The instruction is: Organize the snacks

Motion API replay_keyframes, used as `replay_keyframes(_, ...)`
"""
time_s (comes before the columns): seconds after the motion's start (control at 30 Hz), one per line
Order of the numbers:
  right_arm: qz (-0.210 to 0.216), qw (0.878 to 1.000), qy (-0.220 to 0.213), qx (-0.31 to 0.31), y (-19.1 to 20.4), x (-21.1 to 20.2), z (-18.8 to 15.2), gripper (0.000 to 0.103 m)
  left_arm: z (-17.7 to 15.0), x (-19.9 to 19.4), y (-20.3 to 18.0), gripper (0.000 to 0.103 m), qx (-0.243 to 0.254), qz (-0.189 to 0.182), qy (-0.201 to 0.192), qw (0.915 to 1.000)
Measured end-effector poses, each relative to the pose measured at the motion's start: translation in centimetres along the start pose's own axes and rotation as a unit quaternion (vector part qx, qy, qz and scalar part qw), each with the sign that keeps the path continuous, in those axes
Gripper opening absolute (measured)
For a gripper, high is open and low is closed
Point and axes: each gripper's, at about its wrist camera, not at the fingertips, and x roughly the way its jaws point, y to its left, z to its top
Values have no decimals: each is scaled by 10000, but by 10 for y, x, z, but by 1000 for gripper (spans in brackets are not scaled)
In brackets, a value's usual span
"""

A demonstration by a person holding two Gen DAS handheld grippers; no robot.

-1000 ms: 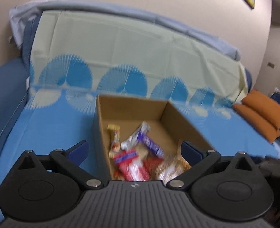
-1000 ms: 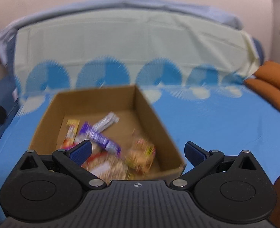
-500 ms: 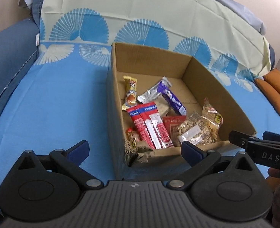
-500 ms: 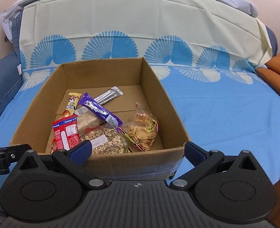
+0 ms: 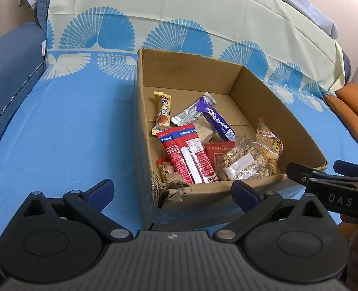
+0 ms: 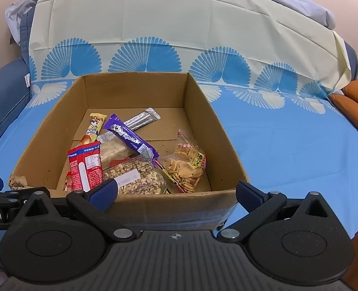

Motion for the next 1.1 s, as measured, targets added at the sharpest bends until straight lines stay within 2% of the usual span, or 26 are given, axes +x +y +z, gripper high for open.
replay_keyframes(1.1, -1, 9999, -33, -154, 5, 0, 0, 102, -1, 2, -5, 103, 32, -19, -6, 10000)
